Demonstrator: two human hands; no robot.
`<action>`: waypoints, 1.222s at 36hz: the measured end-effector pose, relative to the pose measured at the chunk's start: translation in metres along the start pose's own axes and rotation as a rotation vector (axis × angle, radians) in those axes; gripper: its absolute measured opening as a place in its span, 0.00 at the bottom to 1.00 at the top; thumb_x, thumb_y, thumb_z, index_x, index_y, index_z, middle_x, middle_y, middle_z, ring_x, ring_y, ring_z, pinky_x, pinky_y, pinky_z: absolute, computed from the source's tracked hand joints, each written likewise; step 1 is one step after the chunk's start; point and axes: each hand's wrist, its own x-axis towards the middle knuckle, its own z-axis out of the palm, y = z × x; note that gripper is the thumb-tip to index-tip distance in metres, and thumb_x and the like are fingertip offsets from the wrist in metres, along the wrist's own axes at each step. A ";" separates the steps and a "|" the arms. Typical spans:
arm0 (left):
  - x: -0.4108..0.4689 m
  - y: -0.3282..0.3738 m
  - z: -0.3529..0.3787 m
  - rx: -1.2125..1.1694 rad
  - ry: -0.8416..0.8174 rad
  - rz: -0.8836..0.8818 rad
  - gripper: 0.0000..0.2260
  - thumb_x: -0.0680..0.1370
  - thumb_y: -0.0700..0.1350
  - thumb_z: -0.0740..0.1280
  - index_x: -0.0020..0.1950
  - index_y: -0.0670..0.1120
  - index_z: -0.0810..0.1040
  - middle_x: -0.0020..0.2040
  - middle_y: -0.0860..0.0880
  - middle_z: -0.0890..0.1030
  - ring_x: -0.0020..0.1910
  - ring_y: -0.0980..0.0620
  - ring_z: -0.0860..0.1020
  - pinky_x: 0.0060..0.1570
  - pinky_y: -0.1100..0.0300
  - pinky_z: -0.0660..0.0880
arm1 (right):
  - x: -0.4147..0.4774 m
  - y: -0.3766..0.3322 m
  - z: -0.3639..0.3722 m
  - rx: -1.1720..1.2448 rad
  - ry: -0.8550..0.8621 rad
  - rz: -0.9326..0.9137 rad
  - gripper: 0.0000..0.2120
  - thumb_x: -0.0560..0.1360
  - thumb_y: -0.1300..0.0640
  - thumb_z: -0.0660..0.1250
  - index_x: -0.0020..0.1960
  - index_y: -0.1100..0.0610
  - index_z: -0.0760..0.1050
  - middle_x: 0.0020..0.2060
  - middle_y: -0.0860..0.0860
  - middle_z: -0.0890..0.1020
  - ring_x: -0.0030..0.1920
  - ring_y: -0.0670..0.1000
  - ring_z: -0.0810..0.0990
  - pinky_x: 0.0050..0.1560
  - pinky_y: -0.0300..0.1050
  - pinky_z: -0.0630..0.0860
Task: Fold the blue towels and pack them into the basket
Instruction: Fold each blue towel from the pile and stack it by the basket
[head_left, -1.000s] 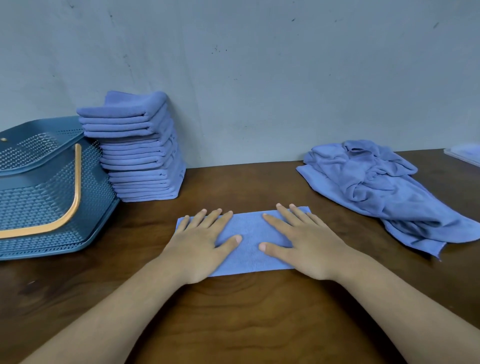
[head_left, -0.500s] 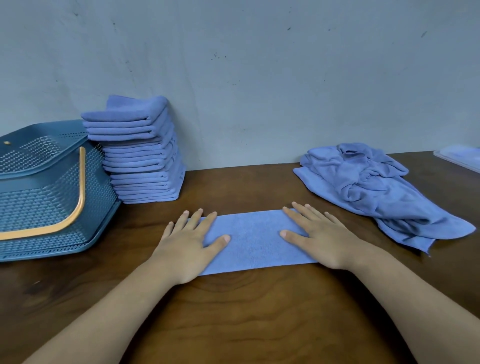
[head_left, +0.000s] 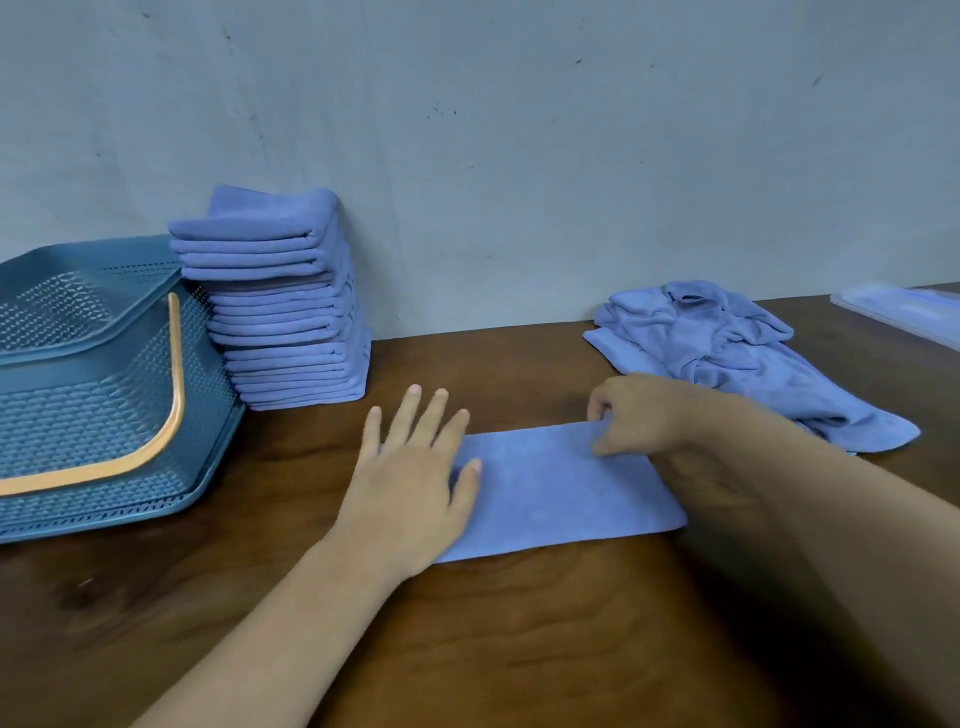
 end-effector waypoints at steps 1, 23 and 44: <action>0.000 0.002 0.000 -0.062 0.009 0.064 0.30 0.85 0.63 0.41 0.87 0.57 0.54 0.87 0.56 0.49 0.85 0.54 0.40 0.84 0.45 0.43 | 0.005 -0.005 -0.005 -0.006 -0.062 0.026 0.11 0.71 0.46 0.73 0.47 0.52 0.78 0.44 0.43 0.82 0.43 0.47 0.79 0.45 0.47 0.77; -0.005 0.007 0.011 -0.231 -0.315 0.272 0.28 0.86 0.66 0.45 0.86 0.64 0.44 0.85 0.62 0.40 0.83 0.60 0.35 0.83 0.49 0.36 | -0.056 0.020 0.039 1.134 0.168 -0.039 0.09 0.83 0.61 0.68 0.61 0.50 0.81 0.48 0.47 0.82 0.47 0.47 0.81 0.48 0.43 0.77; -0.019 0.036 0.001 -0.289 -0.310 0.167 0.32 0.84 0.69 0.49 0.86 0.61 0.47 0.86 0.60 0.41 0.84 0.57 0.37 0.83 0.45 0.37 | -0.082 0.035 0.036 0.645 0.101 0.008 0.42 0.68 0.48 0.85 0.75 0.30 0.68 0.73 0.36 0.70 0.74 0.37 0.66 0.64 0.32 0.69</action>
